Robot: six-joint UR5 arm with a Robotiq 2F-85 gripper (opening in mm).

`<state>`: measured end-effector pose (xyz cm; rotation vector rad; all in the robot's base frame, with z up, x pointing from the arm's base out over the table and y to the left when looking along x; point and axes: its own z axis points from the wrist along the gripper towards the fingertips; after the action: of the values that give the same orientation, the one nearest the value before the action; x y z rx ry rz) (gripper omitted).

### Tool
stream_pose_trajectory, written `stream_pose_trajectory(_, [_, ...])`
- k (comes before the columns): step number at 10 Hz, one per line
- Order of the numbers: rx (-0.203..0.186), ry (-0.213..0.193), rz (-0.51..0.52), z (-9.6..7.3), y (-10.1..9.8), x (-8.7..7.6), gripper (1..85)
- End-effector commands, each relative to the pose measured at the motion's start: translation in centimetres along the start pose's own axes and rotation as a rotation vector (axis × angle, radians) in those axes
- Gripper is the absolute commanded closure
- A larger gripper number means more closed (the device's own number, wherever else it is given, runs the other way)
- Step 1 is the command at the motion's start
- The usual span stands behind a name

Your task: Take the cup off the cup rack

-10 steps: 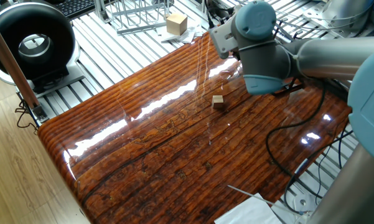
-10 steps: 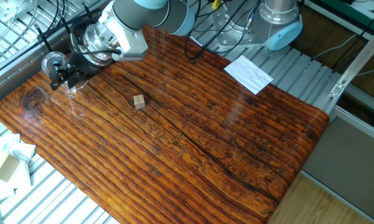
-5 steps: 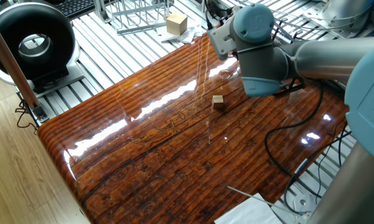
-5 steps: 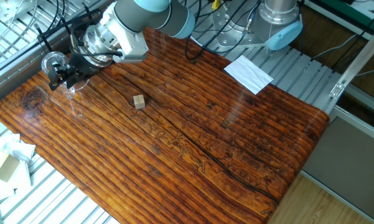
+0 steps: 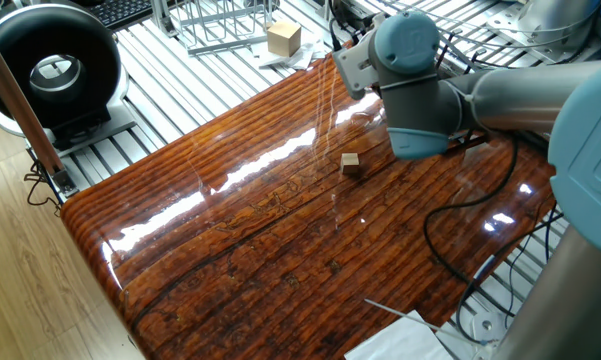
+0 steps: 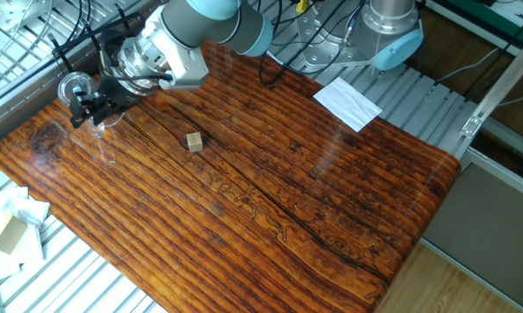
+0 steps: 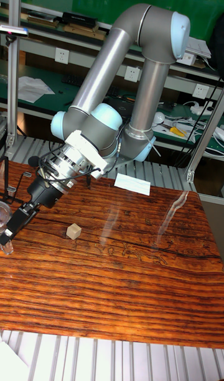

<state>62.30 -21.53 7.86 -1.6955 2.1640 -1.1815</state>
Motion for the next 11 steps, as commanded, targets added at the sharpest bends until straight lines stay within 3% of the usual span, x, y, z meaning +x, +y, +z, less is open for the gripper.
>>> stream_pose_trajectory(1, [0.007, 0.006, 0.019, 0.4, 0.2, 0.5, 52.3])
stream_pose_trajectory(4, [0.015, 0.013, 0.031, 0.5, 0.0, 0.6, 62.7])
stream_pose_trajectory(5, [0.033, 0.031, 0.037, 0.4, -0.3, 1.0, 76.7])
stream_pose_trajectory(6, [0.049, 0.045, 0.037, 0.3, -0.6, 1.3, 84.3])
stream_pose_trajectory(11, [0.077, 0.086, -0.051, -0.8, -2.3, 2.3, 84.3])
